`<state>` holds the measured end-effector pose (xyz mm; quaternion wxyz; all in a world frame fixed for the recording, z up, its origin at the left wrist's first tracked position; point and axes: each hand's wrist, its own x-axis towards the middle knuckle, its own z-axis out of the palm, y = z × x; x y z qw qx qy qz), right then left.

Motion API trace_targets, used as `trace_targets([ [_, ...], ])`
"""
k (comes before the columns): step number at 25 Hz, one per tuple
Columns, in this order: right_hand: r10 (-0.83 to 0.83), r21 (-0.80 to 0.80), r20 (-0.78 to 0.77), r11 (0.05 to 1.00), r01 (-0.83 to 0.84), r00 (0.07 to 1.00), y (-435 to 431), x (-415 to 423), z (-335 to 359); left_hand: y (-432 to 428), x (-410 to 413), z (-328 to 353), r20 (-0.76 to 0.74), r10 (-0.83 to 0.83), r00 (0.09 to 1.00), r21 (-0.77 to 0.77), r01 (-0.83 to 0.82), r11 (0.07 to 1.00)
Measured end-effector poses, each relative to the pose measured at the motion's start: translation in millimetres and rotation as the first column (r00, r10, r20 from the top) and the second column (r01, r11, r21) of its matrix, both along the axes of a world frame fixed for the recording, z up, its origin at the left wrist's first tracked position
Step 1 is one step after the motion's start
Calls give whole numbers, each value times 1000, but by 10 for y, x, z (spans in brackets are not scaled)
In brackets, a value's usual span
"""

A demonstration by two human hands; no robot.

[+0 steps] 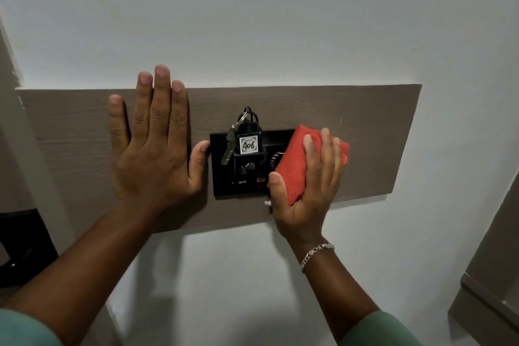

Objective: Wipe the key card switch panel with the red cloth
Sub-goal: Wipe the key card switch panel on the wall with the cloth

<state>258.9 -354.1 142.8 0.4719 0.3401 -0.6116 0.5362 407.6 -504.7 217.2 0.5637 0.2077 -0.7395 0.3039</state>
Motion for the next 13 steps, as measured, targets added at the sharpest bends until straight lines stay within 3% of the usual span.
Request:
trace_targets([
  [3, 54, -121, 176, 992, -33, 983, -115, 199, -297, 5, -6, 16, 5, -20, 1000, 12, 20, 1000],
  [13, 238, -412, 443, 910, -39, 864, -580, 860, -379, 27, 11, 16, 15, -41, 999, 16, 40, 999],
])
